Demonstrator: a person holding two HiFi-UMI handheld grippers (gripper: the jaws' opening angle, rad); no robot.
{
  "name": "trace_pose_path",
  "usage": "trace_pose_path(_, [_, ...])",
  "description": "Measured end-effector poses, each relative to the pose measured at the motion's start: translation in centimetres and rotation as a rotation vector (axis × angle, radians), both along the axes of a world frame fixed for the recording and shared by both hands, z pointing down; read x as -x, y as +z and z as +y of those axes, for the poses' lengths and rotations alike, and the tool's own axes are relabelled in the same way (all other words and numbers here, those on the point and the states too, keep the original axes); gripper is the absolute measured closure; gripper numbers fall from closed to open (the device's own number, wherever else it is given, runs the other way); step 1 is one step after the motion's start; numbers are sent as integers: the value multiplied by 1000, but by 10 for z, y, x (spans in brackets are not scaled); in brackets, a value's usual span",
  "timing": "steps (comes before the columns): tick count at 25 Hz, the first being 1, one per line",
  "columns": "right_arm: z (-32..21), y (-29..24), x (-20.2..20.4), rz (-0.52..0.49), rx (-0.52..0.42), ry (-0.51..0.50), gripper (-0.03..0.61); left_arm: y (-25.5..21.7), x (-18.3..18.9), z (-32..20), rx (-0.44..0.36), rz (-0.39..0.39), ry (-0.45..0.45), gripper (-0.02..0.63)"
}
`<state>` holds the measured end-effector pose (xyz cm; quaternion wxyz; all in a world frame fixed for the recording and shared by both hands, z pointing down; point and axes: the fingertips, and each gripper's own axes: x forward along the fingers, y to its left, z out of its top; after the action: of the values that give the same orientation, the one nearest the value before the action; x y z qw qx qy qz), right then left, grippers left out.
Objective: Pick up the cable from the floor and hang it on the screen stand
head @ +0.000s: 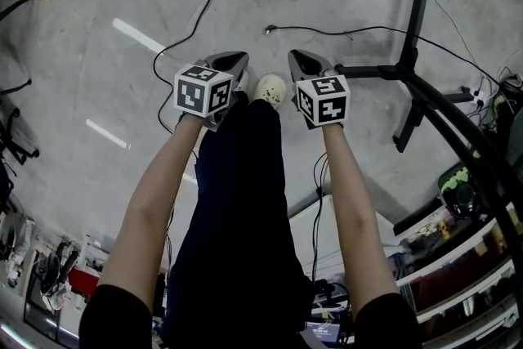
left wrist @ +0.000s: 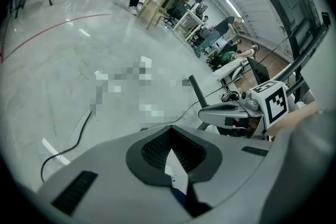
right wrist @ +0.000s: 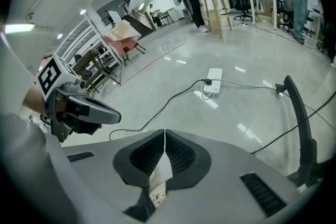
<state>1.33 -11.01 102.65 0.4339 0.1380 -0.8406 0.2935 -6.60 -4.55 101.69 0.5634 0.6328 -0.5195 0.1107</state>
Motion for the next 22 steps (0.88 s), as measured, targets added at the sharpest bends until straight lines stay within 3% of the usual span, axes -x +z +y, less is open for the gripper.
trace_pose_path(13, [32, 106, 14, 33, 70, -201, 555, 92, -1, 3, 17, 32, 3, 611])
trace_pose_path(22, [39, 169, 25, 83, 26, -301, 554, 148, 9, 15, 37, 37, -20, 611])
